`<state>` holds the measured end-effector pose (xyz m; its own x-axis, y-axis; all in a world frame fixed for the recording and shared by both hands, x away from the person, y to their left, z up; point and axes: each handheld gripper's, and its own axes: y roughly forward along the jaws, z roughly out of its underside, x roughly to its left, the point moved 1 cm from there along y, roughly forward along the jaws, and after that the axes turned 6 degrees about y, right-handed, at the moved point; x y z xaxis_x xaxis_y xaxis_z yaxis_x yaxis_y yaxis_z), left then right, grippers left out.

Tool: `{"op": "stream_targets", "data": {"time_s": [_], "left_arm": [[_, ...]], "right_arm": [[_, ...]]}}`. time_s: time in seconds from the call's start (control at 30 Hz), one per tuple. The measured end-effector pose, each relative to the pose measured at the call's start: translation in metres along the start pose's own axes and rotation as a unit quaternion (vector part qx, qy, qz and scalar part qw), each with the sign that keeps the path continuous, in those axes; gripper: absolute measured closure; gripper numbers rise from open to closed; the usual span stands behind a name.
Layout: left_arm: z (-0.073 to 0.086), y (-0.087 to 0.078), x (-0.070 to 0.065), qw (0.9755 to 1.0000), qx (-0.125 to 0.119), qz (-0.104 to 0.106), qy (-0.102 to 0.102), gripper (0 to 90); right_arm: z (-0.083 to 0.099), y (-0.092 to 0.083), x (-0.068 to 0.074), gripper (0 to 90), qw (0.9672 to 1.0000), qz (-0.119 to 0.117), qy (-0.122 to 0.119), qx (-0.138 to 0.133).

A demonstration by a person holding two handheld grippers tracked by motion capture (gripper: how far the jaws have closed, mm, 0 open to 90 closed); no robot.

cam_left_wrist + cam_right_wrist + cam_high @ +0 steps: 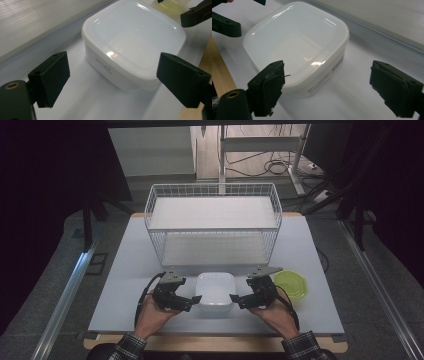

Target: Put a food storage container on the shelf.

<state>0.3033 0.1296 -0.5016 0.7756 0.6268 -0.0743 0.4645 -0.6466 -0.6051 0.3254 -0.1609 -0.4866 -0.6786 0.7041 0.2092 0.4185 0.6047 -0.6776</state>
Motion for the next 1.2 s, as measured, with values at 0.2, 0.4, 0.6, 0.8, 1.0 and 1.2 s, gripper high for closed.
{"op": "stream_targets", "data": {"time_s": [0.2,0.4,0.6,0.8,1.0,1.2], "left_arm": [[-0.002,0.012,0.007,0.9997,-0.002,0.018,-0.014,15.6],[-0.001,0.019,0.013,0.9983,-0.005,0.046,-0.035,14.5],[0.0,0.025,0.016,0.9917,0.005,0.111,-0.064,20.4],[-0.004,0.015,0.007,0.9929,0.032,0.093,-0.066,28.2],[-0.004,0.002,-0.001,0.9906,0.05,0.079,-0.1,47.9],[-0.003,-0.006,-0.004,0.9886,0.051,0.067,-0.125,62.0]], "right_arm": [[-0.007,0.011,-0.002,18.9,0.9996,-0.017,0.017,0.013],[-0.011,0.02,-0.004,20.6,0.9986,-0.034,0.035,0.023],[-0.013,0.024,-0.005,30.1,0.9938,-0.072,0.073,0.041],[-0.012,0.013,0.004,43.2,0.9937,-0.053,0.082,0.054],[-0.006,0.0,0.003,61.7,0.9866,-0.061,0.139,0.06],[-0.002,-0.004,0.006,67.8,0.9841,-0.063,0.158,0.051]]}}
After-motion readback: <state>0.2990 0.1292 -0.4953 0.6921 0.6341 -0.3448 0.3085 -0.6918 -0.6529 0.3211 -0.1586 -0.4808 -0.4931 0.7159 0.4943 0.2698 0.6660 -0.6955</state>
